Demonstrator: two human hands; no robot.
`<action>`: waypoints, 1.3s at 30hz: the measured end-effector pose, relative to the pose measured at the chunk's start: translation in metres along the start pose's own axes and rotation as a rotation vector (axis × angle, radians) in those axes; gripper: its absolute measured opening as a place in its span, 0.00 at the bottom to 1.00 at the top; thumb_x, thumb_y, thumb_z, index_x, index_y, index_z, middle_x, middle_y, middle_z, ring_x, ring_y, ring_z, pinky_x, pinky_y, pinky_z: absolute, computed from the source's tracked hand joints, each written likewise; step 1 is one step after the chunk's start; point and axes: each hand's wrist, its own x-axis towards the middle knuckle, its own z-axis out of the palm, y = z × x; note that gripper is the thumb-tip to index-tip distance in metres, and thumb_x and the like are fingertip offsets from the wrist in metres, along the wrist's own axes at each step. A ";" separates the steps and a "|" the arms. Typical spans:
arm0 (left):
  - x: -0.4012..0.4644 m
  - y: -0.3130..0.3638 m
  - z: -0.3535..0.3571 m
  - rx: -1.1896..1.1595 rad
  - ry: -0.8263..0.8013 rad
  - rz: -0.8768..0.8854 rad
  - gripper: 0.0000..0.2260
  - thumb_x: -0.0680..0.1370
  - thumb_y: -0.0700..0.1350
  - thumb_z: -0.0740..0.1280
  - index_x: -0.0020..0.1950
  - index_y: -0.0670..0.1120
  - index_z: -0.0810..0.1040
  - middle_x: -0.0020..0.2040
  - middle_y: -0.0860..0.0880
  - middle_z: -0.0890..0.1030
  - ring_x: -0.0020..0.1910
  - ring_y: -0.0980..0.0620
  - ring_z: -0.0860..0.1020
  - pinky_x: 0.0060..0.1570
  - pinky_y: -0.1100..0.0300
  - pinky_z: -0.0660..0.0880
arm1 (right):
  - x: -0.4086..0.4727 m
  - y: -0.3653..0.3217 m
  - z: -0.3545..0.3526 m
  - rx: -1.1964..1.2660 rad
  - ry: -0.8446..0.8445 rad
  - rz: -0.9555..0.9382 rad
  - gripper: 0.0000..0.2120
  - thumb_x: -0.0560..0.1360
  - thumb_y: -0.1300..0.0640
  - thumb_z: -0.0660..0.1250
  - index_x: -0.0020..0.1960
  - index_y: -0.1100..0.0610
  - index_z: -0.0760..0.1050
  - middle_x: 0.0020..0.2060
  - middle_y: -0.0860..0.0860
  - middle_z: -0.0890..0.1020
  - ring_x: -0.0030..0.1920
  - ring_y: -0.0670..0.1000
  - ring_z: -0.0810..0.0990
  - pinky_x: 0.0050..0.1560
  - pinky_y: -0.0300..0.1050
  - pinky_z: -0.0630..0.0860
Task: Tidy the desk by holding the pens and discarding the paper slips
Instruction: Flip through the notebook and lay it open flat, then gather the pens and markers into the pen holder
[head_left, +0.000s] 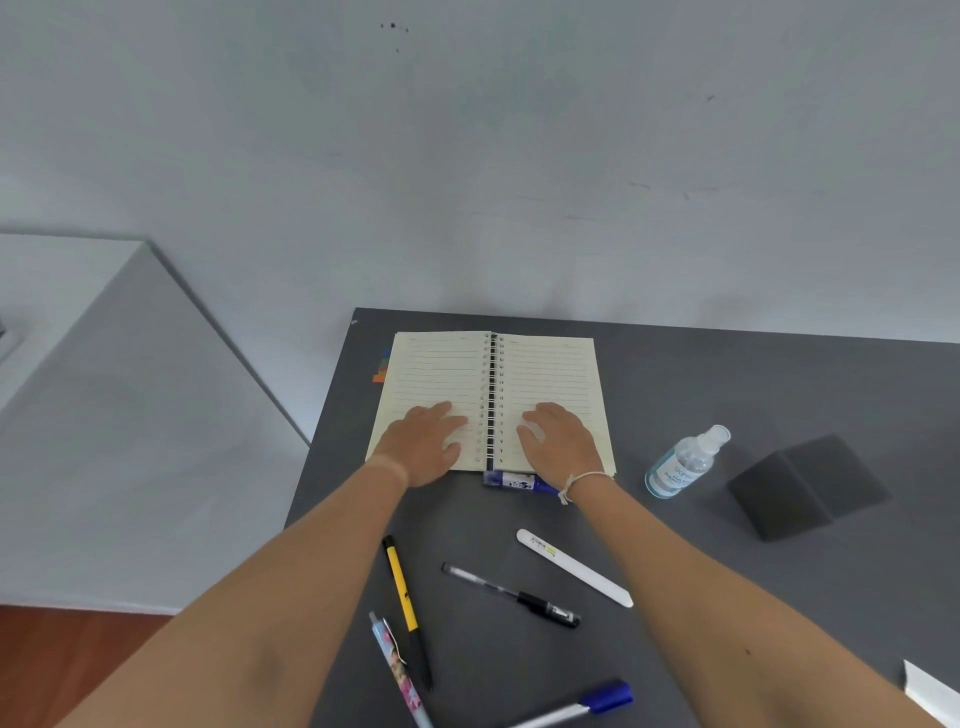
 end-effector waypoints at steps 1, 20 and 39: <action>0.000 0.000 0.000 0.007 0.000 -0.003 0.22 0.80 0.50 0.54 0.74 0.53 0.60 0.78 0.51 0.55 0.75 0.46 0.56 0.70 0.48 0.62 | -0.001 0.001 0.000 -0.008 -0.003 -0.005 0.20 0.78 0.49 0.56 0.67 0.54 0.70 0.72 0.50 0.67 0.72 0.52 0.63 0.72 0.48 0.59; -0.072 -0.005 0.006 -0.111 -0.018 -0.032 0.19 0.75 0.36 0.56 0.62 0.51 0.74 0.67 0.50 0.70 0.65 0.48 0.68 0.64 0.50 0.70 | -0.061 -0.007 0.003 -0.289 -0.042 -0.170 0.13 0.76 0.56 0.58 0.59 0.55 0.74 0.56 0.55 0.76 0.56 0.56 0.73 0.57 0.49 0.72; -0.132 0.000 0.034 0.389 -0.063 0.357 0.09 0.75 0.47 0.61 0.52 0.52 0.77 0.54 0.50 0.78 0.56 0.48 0.71 0.53 0.55 0.67 | -0.114 0.009 0.006 -0.120 -0.038 0.033 0.09 0.72 0.56 0.62 0.50 0.58 0.69 0.53 0.56 0.74 0.48 0.58 0.74 0.45 0.46 0.67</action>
